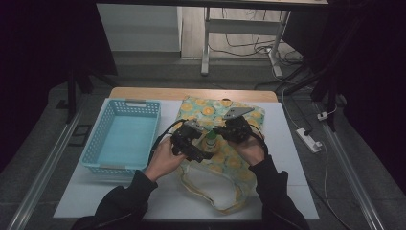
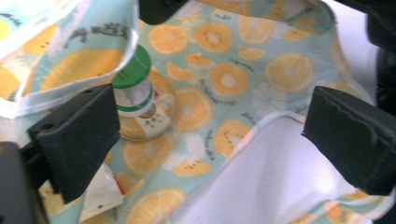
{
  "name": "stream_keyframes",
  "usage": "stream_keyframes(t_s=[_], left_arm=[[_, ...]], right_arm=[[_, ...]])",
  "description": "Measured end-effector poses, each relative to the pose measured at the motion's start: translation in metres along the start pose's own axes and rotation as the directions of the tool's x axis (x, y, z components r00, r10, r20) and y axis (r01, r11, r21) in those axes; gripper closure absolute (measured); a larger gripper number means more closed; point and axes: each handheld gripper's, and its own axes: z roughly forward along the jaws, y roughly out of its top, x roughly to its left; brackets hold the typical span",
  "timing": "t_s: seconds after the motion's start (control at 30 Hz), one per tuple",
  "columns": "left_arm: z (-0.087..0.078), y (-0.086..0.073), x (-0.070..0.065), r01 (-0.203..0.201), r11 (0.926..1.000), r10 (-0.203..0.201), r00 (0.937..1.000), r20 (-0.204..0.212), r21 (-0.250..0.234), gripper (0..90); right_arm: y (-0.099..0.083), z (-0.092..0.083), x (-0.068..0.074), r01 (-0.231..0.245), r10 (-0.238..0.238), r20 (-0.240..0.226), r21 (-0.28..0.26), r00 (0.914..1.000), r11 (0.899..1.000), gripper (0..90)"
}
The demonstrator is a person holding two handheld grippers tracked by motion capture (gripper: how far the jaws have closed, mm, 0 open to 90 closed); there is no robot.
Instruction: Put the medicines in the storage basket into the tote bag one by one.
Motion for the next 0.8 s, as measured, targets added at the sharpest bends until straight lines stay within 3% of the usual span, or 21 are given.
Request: stream_keyframes(t_s=[0.33, 0.8], left_arm=[[-0.007, -0.015, -0.005, -0.005, 0.9988, 0.008, 0.9971, 0.075, -0.049, 0.3], [-0.021, -0.038, -0.015, -0.001, 0.9973, 0.008, 0.9963, 0.086, -0.073, 0.0]], right_arm=[[0.001, 0.000, 0.001, 0.001, -0.001, -0.004, -0.001, 1.0000, 1.000, 88.9], [0.001, 0.001, 0.003, 0.006, -0.006, -0.008, 0.004, 1.0000, 1.000, 88.9]])
